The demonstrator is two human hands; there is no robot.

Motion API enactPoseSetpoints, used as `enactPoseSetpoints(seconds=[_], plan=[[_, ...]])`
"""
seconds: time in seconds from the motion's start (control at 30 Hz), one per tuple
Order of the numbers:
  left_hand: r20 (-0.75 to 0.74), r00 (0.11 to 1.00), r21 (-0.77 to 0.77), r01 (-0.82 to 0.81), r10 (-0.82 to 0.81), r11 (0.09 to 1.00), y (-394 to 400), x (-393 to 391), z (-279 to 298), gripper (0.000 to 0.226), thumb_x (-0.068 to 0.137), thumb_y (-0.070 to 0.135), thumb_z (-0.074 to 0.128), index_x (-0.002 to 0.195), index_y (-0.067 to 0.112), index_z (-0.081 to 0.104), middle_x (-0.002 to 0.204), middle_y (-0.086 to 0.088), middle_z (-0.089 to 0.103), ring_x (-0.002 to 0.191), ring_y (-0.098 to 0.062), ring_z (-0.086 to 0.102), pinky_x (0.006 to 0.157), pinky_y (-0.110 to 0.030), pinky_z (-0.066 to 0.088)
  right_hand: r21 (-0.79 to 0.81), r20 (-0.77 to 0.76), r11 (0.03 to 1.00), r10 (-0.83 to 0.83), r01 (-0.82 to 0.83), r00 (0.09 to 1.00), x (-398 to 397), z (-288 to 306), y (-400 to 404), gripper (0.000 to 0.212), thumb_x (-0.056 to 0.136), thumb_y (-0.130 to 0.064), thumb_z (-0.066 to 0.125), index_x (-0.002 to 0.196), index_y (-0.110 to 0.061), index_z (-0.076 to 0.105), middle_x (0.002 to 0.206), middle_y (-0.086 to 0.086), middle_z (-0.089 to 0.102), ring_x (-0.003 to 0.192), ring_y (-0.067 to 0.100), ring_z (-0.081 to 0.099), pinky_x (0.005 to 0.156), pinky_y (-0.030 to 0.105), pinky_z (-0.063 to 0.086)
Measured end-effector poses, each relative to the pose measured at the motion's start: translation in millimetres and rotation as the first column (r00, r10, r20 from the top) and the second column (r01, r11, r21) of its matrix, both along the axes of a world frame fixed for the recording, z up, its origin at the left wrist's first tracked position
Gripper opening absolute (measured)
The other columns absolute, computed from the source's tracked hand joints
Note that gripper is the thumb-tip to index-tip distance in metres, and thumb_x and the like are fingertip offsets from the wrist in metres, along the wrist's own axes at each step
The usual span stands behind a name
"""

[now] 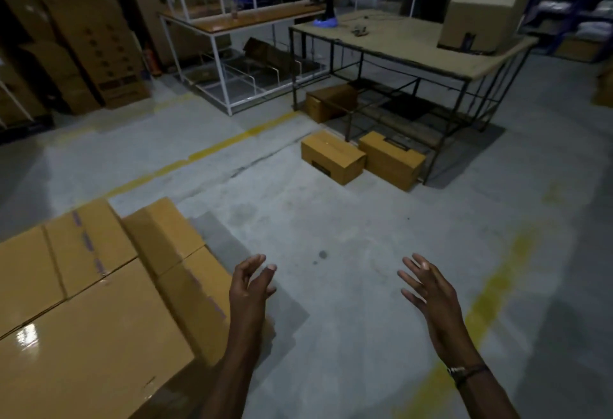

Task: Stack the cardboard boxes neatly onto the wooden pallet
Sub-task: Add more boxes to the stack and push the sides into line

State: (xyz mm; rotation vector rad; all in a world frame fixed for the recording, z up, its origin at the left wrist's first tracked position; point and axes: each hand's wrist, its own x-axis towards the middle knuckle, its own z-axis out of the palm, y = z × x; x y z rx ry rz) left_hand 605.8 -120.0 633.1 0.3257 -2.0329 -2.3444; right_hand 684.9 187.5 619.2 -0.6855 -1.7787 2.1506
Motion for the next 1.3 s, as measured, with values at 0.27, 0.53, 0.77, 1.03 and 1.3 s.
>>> enactPoseSetpoints(seconds=[0.27, 0.53, 0.77, 1.03, 1.3], plan=[[-0.002, 0.999, 0.004, 0.036, -0.036, 0.999, 89, -53, 12, 0.059, 0.070, 0.053, 0.080, 0.119, 0.021, 0.071, 0.126, -0.003, 0.072, 0.113, -0.018, 0.071, 0.082, -0.038, 0.056, -0.018, -0.017, 1.000, 0.017, -0.017, 1.000, -65, 10, 82, 0.037, 0.110, -0.032, 0.048, 0.143, -0.020, 0.060, 0.137, -0.005, 0.070, 0.123, 0.017, 0.069, 0.104, 0.045, 0.053], [0.008, 1.000, 0.066, 0.004, -0.005, 0.998, 151, -193, 3, 0.024, 0.097, 0.024, 0.073, 0.120, 0.016, 0.068, 0.121, -0.004, 0.073, 0.110, -0.017, 0.073, 0.081, -0.036, 0.054, 0.017, -0.038, 1.000, 0.025, -0.024, 0.999, -203, 12, 147, 0.038, 0.107, -0.037, 0.053, 0.141, -0.021, 0.061, 0.135, -0.004, 0.071, 0.122, 0.017, 0.069, 0.104, 0.045, 0.053], [0.010, 1.000, 0.108, 0.009, -0.011, 0.994, 210, -347, 17, 0.021, 0.100, 0.025, 0.067, 0.119, 0.016, 0.068, 0.119, -0.001, 0.073, 0.108, -0.016, 0.073, 0.082, -0.035, 0.055, 0.013, -0.028, 1.000, 0.010, -0.010, 1.000, -341, 25, 193, 0.038, 0.106, -0.040, 0.052, 0.139, -0.023, 0.062, 0.134, -0.001, 0.072, 0.119, 0.021, 0.071, 0.102, 0.046, 0.053], [0.068, 0.997, 0.080, 0.031, -0.036, 0.996, 263, -490, 19, 0.021, 0.101, 0.025, 0.067, 0.120, 0.016, 0.068, 0.115, 0.002, 0.073, 0.106, -0.015, 0.073, 0.079, -0.033, 0.054, -0.041, 0.008, 0.999, -0.026, 0.026, 1.000, -477, 22, 232, 0.032, 0.108, -0.036, 0.052, 0.136, -0.025, 0.062, 0.131, -0.001, 0.073, 0.118, 0.022, 0.072, 0.099, 0.044, 0.054], [0.138, 0.990, 0.048, 0.001, -0.008, 0.999, 328, -618, -6, 0.024, 0.102, 0.025, 0.066, 0.123, 0.014, 0.067, 0.118, -0.001, 0.072, 0.108, -0.016, 0.072, 0.080, -0.033, 0.054, -0.070, 0.043, 0.997, -0.024, 0.027, 0.999, -611, -6, 304, 0.028, 0.109, -0.032, 0.050, 0.133, -0.025, 0.063, 0.132, 0.002, 0.072, 0.118, 0.023, 0.072, 0.096, 0.041, 0.055]])
